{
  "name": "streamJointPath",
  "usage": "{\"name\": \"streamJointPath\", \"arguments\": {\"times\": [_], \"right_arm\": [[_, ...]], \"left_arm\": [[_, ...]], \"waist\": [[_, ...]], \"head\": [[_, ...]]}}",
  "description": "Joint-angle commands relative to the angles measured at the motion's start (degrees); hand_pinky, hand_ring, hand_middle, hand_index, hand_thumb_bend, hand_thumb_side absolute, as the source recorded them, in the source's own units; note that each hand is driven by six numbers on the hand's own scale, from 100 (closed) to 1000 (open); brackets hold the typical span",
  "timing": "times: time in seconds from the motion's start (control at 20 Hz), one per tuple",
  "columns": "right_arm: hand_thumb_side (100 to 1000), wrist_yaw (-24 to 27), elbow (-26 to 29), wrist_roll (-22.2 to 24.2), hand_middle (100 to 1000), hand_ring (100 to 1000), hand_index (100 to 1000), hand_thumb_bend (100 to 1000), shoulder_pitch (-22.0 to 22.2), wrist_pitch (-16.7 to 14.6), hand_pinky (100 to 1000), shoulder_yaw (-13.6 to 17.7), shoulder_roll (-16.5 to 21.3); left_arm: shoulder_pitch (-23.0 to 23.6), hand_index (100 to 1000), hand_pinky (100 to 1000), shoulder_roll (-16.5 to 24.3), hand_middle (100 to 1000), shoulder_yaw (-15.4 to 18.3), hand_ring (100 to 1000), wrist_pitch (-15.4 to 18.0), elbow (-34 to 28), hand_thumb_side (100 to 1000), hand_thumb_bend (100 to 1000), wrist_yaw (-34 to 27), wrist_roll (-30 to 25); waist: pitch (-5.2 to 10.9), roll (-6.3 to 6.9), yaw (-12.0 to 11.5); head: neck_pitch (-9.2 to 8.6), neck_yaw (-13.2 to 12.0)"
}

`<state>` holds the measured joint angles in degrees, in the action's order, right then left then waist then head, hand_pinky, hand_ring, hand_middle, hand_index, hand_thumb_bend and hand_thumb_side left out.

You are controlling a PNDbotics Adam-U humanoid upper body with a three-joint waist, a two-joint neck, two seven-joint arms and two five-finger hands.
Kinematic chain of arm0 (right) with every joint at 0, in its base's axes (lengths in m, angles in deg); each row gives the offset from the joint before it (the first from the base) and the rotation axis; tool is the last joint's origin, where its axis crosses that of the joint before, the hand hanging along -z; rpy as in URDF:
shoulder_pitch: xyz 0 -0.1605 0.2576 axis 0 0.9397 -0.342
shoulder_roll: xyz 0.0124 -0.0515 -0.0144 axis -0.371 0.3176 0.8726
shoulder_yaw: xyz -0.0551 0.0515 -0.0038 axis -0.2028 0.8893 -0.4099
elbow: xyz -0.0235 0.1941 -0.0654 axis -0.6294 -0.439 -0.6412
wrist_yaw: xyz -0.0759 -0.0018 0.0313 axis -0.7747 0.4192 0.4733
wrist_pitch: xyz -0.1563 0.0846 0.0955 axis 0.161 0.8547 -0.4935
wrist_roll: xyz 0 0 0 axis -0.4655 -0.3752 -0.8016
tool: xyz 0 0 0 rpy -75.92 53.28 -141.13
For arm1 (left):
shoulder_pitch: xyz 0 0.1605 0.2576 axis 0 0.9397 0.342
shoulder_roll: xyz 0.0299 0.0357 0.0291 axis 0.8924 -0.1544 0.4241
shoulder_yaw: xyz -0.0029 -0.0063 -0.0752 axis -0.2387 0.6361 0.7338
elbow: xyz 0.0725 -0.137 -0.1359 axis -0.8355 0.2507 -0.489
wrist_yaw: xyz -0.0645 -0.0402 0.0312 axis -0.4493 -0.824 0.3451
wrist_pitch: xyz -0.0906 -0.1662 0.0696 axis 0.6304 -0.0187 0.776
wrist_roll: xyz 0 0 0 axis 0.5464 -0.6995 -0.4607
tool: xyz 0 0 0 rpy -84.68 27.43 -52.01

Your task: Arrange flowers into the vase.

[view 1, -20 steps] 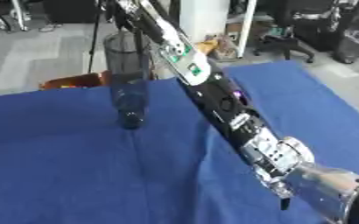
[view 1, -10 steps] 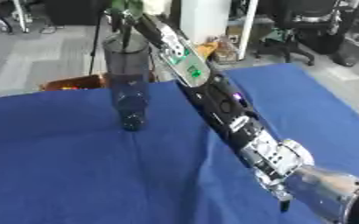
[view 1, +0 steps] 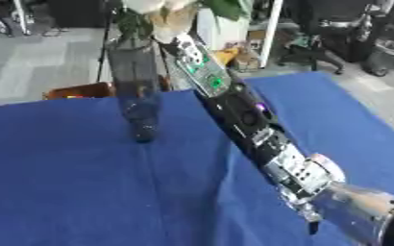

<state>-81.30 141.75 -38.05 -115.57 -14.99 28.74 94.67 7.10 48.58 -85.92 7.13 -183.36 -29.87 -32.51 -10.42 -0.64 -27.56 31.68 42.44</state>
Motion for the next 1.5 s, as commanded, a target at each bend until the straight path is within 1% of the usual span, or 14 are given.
{"name": "streamJointPath", "arguments": {"times": [0.05, 0.1, 0.6, 0.65, 0.7, 0.75, 0.8, 0.95, 1.1, 1.15, 1.2, 1.3, 1.4, 1.5], "right_arm": [[972, -0.2, 0.4, 0.4, 340, 789, 656, 100, -1.0, -0.1, 678, 0.5, 1.7], [979, -0.4, 0.3, 0.6, 329, 785, 657, 100, -0.9, 0.0, 651, 0.4, 1.8], [986, -0.8, 0.1, 1.0, 324, 781, 656, 100, -0.5, 0.5, 636, 0.7, 2.0], [993, -0.8, 0.1, 1.0, 312, 772, 652, 100, -0.5, 0.6, 631, 0.7, 2.1], [1000, -0.8, 0.1, 1.0, 280, 737, 646, 100, -0.5, 0.7, 606, 0.7, 2.1], [1000, -0.8, 0.2, 1.0, 280, 737, 646, 100, -0.5, 0.9, 606, 0.6, 2.2], [1000, -0.8, 0.3, 1.2, 214, 679, 624, 100, -0.4, 1.1, 551, 0.5, 2.3], [1000, -0.8, 0.9, 1.7, 104, 559, 534, 100, -0.3, 1.8, 418, 0.4, 2.5], [1000, -1.1, 1.5, 1.5, 100, 460, 475, 100, -0.2, 2.7, 283, 0.5, 2.8], [1000, -1.2, 1.7, 1.4, 100, 449, 470, 100, -0.2, 2.8, 266, 0.6, 2.9], [1000, -1.3, 1.8, 1.2, 100, 402, 455, 100, -0.2, 3.0, 197, 0.6, 2.9], [1000, -1.4, 1.8, 0.8, 100, 369, 448, 100, -0.2, 3.5, 139, 0.6, 3.0], [1000, -1.3, 1.7, 0.6, 100, 345, 446, 100, -0.2, 3.9, 100, 0.5, 3.1], [1000, -0.8, 1.5, 0.6, 100, 327, 444, 100, -0.2, 4.3, 100, 0.5, 3.1]], "left_arm": [[-1.0, 770, 394, 0.7, 601, 0.0, 566, 0.1, -0.6, 697, 594, -0.1, -0.1], [-1.0, 770, 395, 0.7, 601, 0.0, 566, 0.1, -0.6, 698, 594, -0.1, -0.1], [-0.9, 770, 396, 0.9, 601, 0.1, 566, 0.2, -0.6, 699, 592, 0.0, 0.0], [-0.9, 770, 396, 0.9, 601, 0.1, 566, 0.2, -0.6, 699, 593, 0.0, 0.0], [-0.9, 769, 396, 0.9, 601, 0.2, 566, 0.2, -0.6, 699, 592, 0.0, 0.0], [-0.8, 769, 396, 0.9, 601, 0.2, 566, 0.2, -0.6, 699, 592, 0.0, 0.1], [-0.8, 769, 396, 1.0, 601, 0.2, 566, 0.2, -0.6, 700, 592, 0.0, 0.1], [-0.7, 770, 397, 1.0, 601, 0.3, 567, 0.2, -0.6, 699, 593, 0.1, 0.2], [-0.7, 769, 397, 1.1, 601, 0.3, 567, 0.2, -0.5, 699, 593, 0.2, 0.2], [-0.6, 769, 397, 1.1, 601, 0.3, 567, 0.2, -0.5, 699, 593, 0.2, 0.3], [-0.6, 770, 398, 1.1, 601, 0.3, 567, 0.2, -0.5, 699, 593, 0.2, 0.3], [-0.6, 769, 398, 1.2, 601, 0.3, 567, 0.2, -0.5, 699, 592, 0.2, 0.3], [-0.5, 770, 398, 1.2, 601, 0.3, 567, 0.1, -0.5, 700, 592, 0.2, 0.3], [-0.5, 769, 398, 1.2, 601, 0.3, 567, 0.1, -0.5, 700, 592, 0.2, 0.4]], "waist": [[0.43, -0.67, 0.0], [0.54, -0.83, 0.2], [0.77, -0.84, 0.8], [0.8, -0.82, 0.8], [0.83, -0.82, 0.9], [0.86, -0.82, 0.9], [0.9, -0.87, 1.1], [1.05, -1.04, 1.6], [1.26, -1.19, 2.0], [1.31, -1.21, 2.1], [1.38, -1.24, 2.2], [1.52, -1.27, 2.4], [1.64, -1.27, 2.6], [1.72, -1.27, 2.7]], "head": [[-0.51, 0.0], [-0.5, -0.1], [-0.53, 0.0], [-0.56, 0.0], [-0.56, -0.1], [-0.55, -0.1], [-0.46, -0.1], [-0.17, -0.3], [0.0, -0.4], [0.02, -0.4], [0.08, -0.4], [0.15, -0.4], [0.2, -0.4], [0.26, -0.4]]}}
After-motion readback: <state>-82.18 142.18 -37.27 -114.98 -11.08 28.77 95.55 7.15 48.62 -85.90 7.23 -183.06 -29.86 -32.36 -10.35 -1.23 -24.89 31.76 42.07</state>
